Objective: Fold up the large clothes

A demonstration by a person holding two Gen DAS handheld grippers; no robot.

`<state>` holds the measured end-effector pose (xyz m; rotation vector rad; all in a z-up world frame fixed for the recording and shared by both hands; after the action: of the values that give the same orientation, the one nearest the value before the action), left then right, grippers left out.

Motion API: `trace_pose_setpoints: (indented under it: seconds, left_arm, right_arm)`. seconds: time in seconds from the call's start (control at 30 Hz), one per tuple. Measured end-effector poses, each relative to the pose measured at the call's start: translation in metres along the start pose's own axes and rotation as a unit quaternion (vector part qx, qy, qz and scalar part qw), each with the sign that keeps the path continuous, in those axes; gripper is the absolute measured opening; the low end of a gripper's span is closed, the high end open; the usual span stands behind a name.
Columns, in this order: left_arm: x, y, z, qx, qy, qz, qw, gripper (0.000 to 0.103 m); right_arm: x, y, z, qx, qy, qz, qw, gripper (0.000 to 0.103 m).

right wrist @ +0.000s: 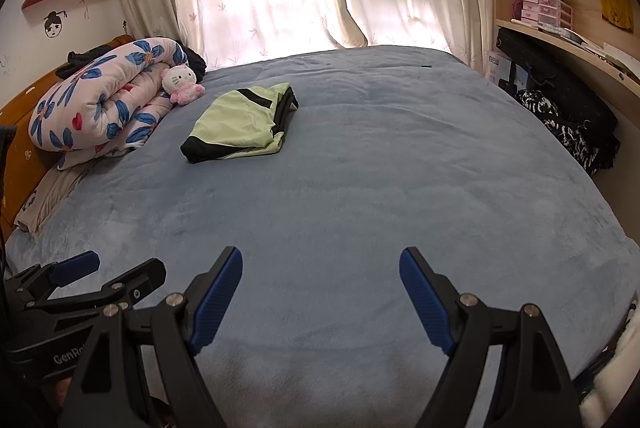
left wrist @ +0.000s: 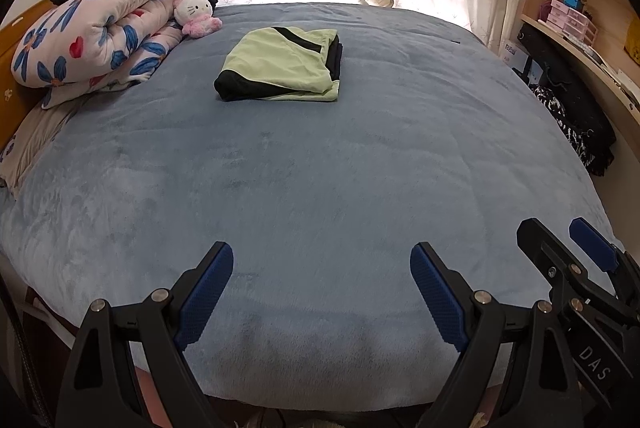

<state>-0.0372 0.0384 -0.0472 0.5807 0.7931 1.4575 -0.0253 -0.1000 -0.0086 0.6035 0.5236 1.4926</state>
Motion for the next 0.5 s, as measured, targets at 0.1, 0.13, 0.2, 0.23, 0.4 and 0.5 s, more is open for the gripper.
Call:
trace_pose_setpoints:
  seconds: [0.1, 0.13, 0.2, 0.23, 0.4, 0.5]
  left_arm:
    - [-0.0002, -0.0007, 0.0004, 0.002, 0.0, 0.001, 1.0, 0.089]
    - [0.0002, -0.0012, 0.0008, 0.002, 0.0, 0.001, 1.0, 0.089]
    - [0.0004, -0.0014, 0.0012, 0.003, 0.0, 0.001, 1.0, 0.089]
    - [0.0002, -0.0016, 0.0014, 0.003, 0.0, 0.002, 1.0, 0.089]
    - [0.0014, -0.0021, 0.0014, 0.003, -0.001, 0.002, 1.0, 0.089]
    - [0.0013, -0.0027, 0.0013, 0.005, 0.0, 0.002, 1.0, 0.089]
  right_arm:
    - [-0.0005, -0.0009, -0.0013, 0.002, 0.0, 0.0, 1.0, 0.082]
    - [-0.0005, -0.001, -0.0013, 0.002, 0.0, 0.0, 1.0, 0.082]
    - [-0.0004, -0.0009, -0.0011, 0.001, 0.001, -0.001, 1.0, 0.082]
    - [-0.0004, -0.0009, -0.001, 0.001, 0.0, -0.001, 1.0, 0.082]
    - [-0.0019, -0.0028, -0.0015, 0.002, 0.0, -0.001, 1.0, 0.082]
    - [-0.0026, -0.0029, -0.002, 0.004, 0.001, -0.002, 1.0, 0.082]
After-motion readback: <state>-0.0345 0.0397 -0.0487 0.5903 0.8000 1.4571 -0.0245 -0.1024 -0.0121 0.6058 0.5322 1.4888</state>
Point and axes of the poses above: each gripper's, at about its wrist camera, not at the fingertips, and y roughly against the way its jaws point, x to its left, z to its top, the point moved 2 cm from there along -y, roughly the way its jaws point, and after that the axes turned 7 degrees about -z, right-handed, at the moved point
